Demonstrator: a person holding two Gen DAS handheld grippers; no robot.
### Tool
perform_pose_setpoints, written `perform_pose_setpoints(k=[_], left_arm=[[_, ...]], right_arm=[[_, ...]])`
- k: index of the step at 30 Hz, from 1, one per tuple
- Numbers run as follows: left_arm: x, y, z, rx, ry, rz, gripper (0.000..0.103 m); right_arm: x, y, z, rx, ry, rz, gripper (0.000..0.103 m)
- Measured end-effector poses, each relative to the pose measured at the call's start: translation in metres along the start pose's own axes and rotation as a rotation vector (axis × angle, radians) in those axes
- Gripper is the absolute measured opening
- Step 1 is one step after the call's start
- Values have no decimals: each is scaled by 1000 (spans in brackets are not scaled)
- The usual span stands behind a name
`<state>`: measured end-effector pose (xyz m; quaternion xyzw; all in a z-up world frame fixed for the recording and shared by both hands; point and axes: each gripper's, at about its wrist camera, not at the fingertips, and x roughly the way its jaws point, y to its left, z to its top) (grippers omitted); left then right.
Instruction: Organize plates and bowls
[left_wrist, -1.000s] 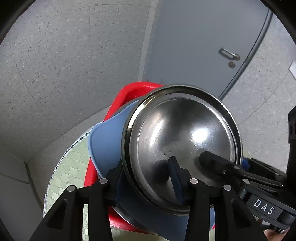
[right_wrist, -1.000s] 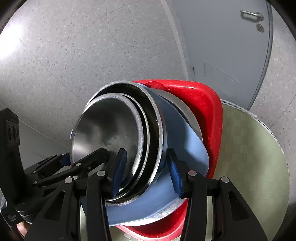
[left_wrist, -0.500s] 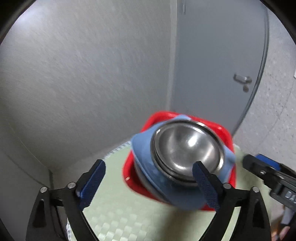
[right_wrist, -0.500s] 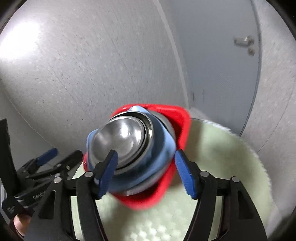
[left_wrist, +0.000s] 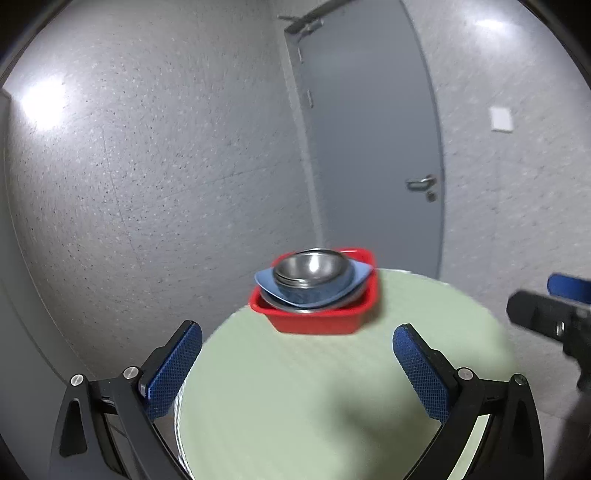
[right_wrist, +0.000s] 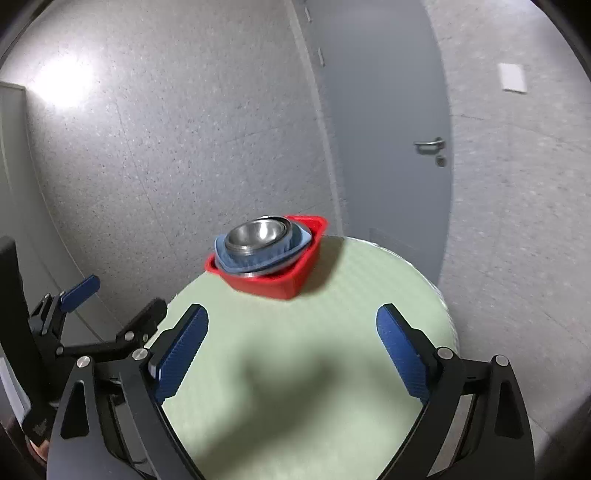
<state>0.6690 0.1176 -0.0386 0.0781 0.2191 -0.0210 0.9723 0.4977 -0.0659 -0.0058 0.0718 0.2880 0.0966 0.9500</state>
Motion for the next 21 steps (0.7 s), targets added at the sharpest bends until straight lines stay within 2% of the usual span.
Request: perform_pose_setpoints(k=[5,8,13,21], left_arm=[[-95,2,-35,-4,1,-57,102],[-147,0,-45,16,-23,-73,102],[-217,-6,-58,-15,-58,-101,102],[-317,-38,-94,-50,-95,-56,102]], right_arm=[[-70,9,-36,0,-24,-29,99],[-107,12,-49,4,-46,-35,102],[-153,11,-66,-5,-99,-48,103],[-224,-11,-98,-55,-133,-28,103]])
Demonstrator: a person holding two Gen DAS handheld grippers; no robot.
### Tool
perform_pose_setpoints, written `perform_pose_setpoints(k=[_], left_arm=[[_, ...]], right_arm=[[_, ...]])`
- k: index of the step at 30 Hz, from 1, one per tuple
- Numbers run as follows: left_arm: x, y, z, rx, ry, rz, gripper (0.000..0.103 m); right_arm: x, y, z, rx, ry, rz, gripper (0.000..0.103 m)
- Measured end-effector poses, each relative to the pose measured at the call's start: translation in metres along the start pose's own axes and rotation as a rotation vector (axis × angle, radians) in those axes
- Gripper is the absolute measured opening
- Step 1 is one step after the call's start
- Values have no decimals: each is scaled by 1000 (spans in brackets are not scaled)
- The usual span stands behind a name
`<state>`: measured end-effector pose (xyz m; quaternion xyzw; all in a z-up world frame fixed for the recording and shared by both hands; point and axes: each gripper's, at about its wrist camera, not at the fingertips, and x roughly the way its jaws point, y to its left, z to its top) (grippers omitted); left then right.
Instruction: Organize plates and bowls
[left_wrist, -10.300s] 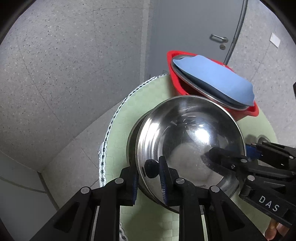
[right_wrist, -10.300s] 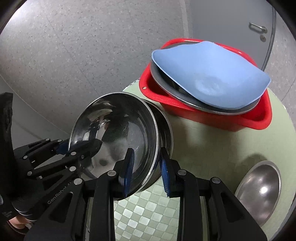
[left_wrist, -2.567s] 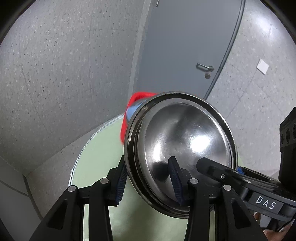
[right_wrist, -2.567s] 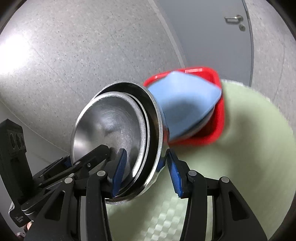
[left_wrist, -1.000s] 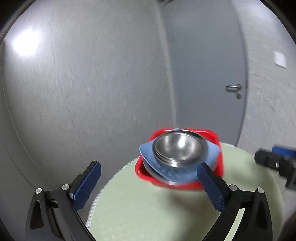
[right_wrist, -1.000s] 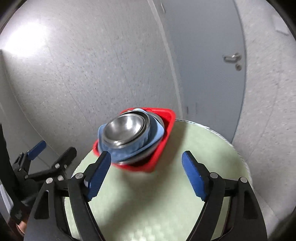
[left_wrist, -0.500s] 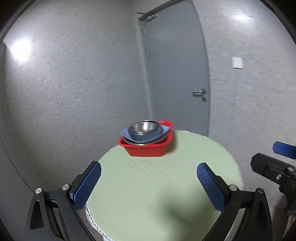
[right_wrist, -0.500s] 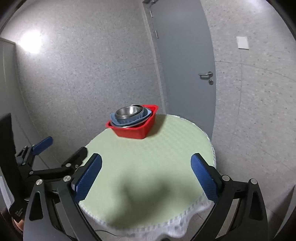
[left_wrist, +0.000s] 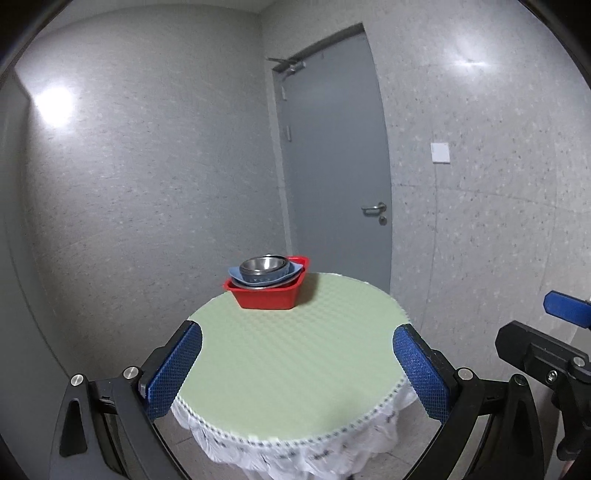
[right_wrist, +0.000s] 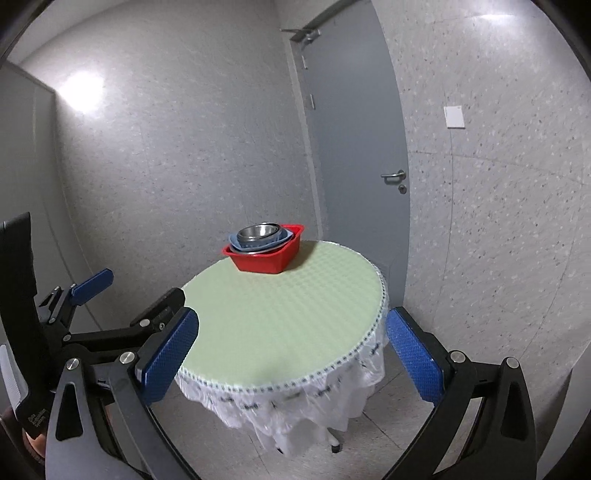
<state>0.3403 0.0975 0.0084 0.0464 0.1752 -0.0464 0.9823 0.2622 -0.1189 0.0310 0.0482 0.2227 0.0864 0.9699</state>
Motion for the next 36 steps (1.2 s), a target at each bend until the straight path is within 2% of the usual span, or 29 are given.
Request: perform_pose_setpoints(k=[4,9,15,20,28,36], left_arm=[[-53,-25,-26,-55,10,49,102],[-137,-62,-53,-107,29,126,102],[-212,-95,-56,-121,21,181,102],[-254,-112,-57,-122,-7,193,102],[-281,-122,-75,-122,-26,174,102],[-284,-113,-100,-142,-64,163,102]], right_arm=[[-36,-11,-17,-65,-1,22,103],[-77,-27,-39,-123,12,51,103],[-115,-34,-49,-134,-2,93,103],[-145,-30,-54,-171,-56,67,103],[-169,-29,-72,-168,-97,29,103],[-186,-26,-99,-177,-132,20,103]])
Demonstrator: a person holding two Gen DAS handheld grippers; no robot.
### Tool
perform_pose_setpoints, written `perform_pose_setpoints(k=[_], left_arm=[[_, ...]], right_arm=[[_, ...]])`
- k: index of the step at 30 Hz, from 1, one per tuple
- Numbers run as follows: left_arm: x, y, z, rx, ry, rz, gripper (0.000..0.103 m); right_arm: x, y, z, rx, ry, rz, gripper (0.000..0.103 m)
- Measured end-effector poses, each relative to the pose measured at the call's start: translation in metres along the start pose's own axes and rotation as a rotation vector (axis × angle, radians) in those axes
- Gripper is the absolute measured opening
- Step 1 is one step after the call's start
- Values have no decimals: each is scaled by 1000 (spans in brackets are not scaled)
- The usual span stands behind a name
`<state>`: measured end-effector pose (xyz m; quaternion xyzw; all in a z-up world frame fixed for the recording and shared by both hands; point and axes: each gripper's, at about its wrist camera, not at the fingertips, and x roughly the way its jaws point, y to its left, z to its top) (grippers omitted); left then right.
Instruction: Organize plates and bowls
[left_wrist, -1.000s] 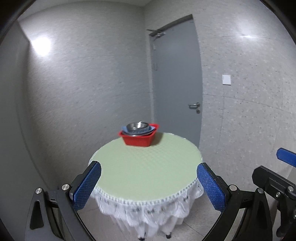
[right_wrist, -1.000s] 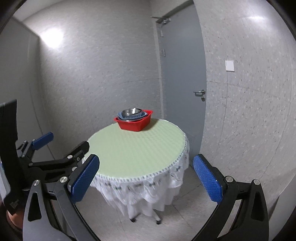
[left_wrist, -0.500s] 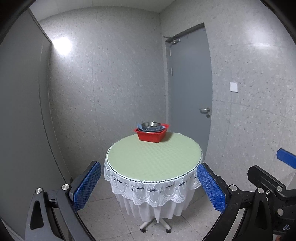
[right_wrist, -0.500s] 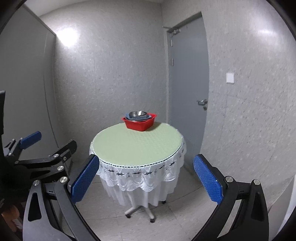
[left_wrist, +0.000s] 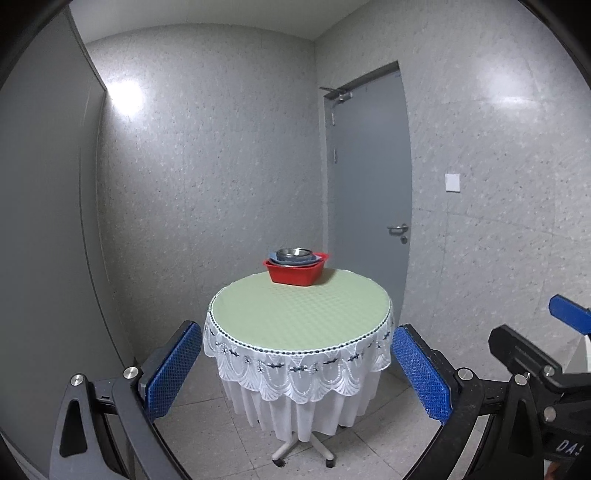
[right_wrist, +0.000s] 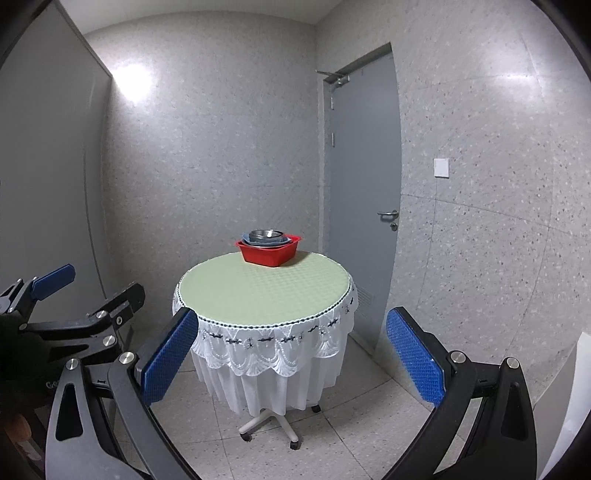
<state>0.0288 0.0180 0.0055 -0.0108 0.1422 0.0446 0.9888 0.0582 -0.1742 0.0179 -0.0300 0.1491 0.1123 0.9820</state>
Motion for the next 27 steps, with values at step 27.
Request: perform_pose_setpoints(k=[27], left_arm=[[-9,12,-26,-5,-2,-21,102]], right_arm=[[-22,8,-26,-20,-6,-15,103]])
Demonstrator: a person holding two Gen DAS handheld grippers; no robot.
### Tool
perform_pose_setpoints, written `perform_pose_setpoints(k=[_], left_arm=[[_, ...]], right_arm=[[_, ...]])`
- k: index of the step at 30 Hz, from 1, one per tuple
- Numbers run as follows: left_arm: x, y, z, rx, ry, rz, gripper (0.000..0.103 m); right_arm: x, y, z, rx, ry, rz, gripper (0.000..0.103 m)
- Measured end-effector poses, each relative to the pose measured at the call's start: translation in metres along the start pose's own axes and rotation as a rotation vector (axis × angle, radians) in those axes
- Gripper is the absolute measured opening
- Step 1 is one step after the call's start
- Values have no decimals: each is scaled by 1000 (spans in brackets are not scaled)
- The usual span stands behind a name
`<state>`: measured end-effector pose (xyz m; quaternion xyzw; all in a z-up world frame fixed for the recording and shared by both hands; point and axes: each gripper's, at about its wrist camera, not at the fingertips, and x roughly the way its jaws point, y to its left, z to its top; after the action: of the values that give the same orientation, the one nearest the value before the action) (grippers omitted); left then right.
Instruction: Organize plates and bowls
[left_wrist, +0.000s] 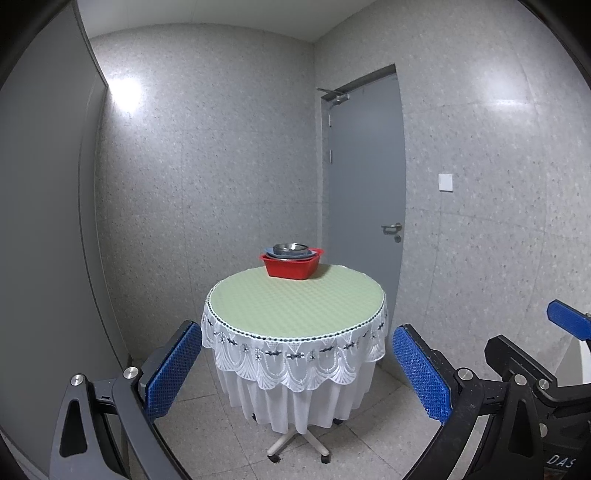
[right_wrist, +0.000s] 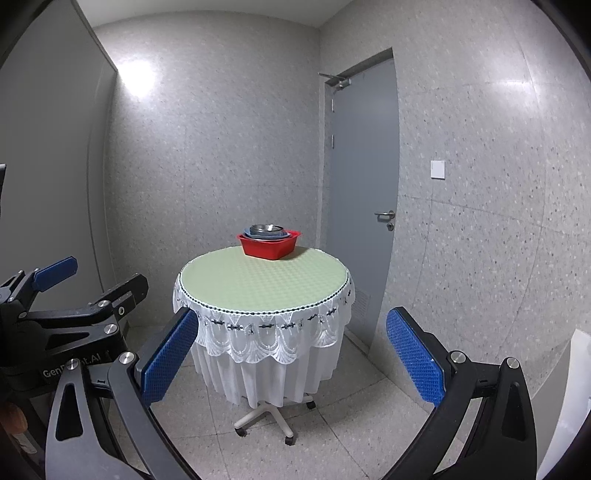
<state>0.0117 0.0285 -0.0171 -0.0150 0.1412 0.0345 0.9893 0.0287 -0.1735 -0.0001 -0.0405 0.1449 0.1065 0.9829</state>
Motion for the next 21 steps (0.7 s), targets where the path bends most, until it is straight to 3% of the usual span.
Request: perform_pose_setpoints(k=[21], left_arm=[[5,-5,-6,9,-9,-4,102]], right_arm=[[1,-5,-2,11,4,1,103]])
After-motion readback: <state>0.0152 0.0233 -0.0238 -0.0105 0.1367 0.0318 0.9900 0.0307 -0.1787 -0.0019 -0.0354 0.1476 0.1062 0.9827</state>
